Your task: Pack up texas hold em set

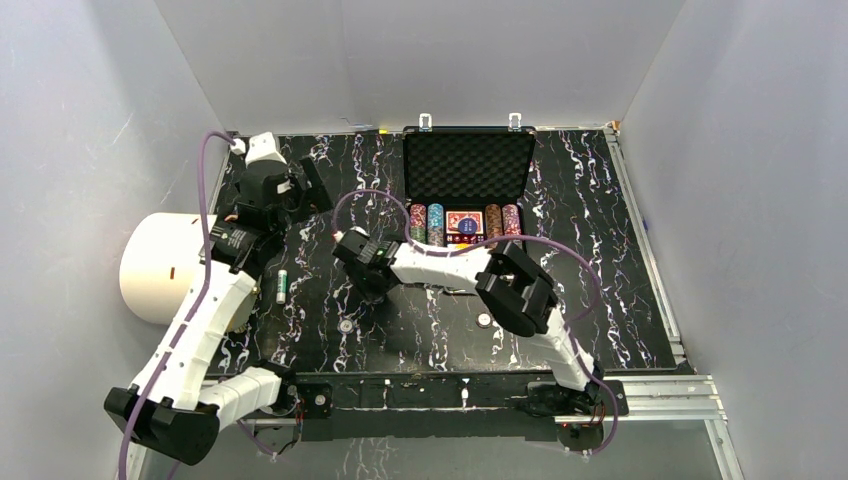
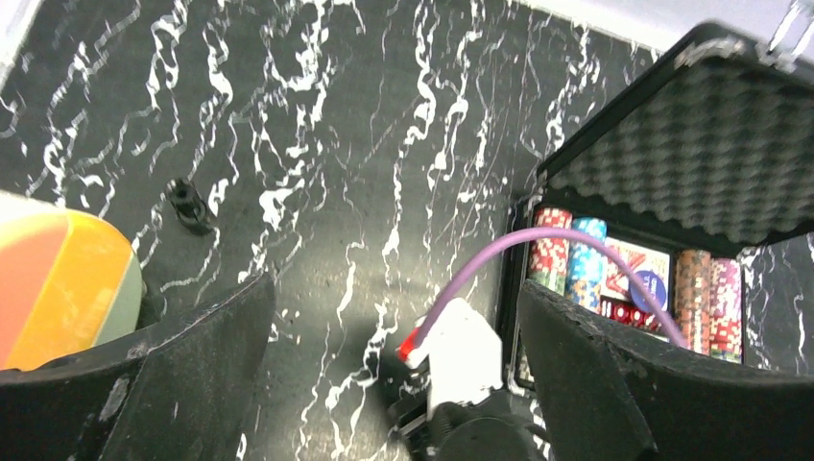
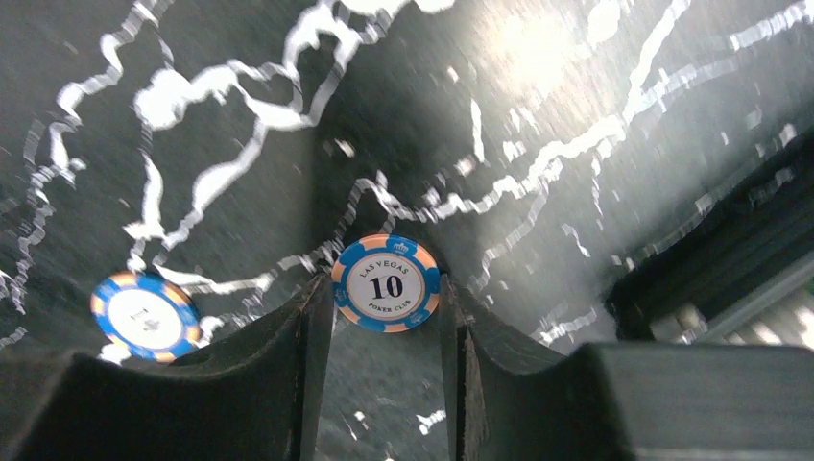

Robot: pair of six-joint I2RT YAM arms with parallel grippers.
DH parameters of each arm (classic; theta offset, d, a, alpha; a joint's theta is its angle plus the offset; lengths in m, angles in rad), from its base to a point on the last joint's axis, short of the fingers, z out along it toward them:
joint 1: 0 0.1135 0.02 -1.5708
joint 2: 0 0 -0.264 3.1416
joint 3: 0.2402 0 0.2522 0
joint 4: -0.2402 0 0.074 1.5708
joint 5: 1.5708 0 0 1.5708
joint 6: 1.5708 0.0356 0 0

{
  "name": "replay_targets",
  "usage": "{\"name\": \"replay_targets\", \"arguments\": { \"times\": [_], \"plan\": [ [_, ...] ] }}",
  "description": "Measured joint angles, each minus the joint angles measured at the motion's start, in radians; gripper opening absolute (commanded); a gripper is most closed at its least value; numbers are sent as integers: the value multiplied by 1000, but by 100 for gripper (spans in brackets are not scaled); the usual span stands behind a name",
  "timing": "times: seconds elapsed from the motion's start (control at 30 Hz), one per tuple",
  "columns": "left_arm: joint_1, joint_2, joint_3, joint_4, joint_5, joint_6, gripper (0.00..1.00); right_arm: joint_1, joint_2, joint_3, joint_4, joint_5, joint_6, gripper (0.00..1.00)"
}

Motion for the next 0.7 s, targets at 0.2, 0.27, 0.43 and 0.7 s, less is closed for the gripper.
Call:
{"name": "replay_targets", "arguments": {
  "times": [0.2, 0.27, 0.43, 0.7],
  "plan": [
    [0, -13, -105, -26, 52, -64, 97, -18, -154, -200, 38, 18, 64, 49],
    [0, -18, -140, -31, 73, -92, 96, -22, -205, -247, 56, 19, 83, 49],
    [2, -40, -275, -15, 199, -182, 90, -32, -344, -356, 127, 16, 141, 49],
    [4, -47, -422, 1, 396, -268, 75, -45, -485, -489, 231, 8, 224, 49]
  ]
}}
